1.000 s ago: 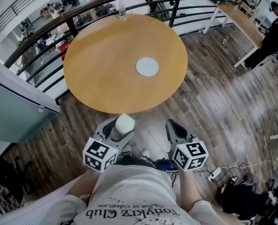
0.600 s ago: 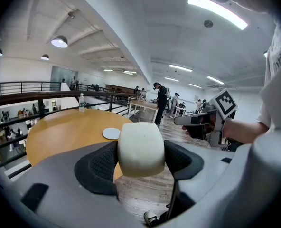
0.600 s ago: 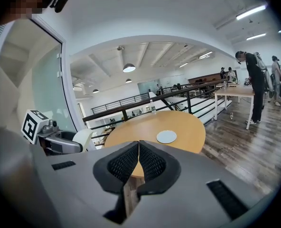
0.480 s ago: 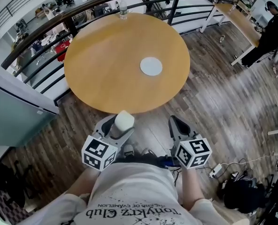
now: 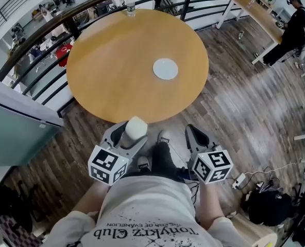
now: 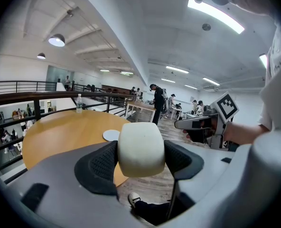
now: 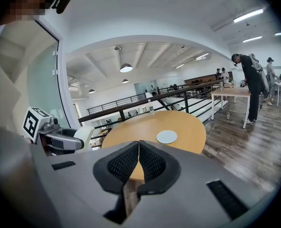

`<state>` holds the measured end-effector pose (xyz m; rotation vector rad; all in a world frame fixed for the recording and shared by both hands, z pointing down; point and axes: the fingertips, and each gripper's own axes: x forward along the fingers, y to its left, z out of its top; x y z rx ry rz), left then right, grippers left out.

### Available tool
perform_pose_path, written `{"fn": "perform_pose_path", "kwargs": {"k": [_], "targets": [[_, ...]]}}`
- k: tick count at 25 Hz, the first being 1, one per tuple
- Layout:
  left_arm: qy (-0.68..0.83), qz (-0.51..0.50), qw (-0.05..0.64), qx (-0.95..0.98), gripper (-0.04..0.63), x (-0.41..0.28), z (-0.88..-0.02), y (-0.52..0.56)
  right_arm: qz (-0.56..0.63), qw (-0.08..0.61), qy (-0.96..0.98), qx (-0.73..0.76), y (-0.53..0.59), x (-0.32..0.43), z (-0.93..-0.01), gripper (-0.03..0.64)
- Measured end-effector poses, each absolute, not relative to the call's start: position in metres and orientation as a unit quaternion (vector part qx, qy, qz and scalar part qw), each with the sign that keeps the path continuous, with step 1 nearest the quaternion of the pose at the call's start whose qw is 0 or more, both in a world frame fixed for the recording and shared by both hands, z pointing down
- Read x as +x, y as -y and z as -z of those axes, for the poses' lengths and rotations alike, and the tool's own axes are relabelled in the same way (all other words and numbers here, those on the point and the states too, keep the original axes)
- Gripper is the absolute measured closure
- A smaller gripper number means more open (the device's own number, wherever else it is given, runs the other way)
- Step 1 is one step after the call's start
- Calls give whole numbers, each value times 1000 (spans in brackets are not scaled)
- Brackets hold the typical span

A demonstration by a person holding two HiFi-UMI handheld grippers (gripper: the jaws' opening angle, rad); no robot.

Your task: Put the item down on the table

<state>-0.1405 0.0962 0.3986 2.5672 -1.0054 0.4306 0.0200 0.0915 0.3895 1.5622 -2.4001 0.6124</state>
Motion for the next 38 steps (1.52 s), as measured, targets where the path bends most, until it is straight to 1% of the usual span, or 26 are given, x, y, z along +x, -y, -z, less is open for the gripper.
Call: {"fn": "perform_pose_path", "kwargs": {"k": [8, 15, 24, 31, 38], "targets": [[360, -158, 183, 901, 282, -126, -408, -58, -213, 103, 818, 524, -50, 32, -396, 591], [372, -152, 186, 896, 282, -93, -400, 7, -201, 112, 829, 510, 20, 63, -384, 591], [401, -149, 185, 885, 282, -47, -394, 78, -184, 107, 849, 484, 103, 109, -370, 591], [420, -154, 191, 874, 282, -12, -392, 106, -187, 108, 861, 461, 133, 139, -372, 591], [420, -168, 195, 870, 282, -8, -391, 131, -204, 108, 858, 459, 158, 146, -380, 591]]}}
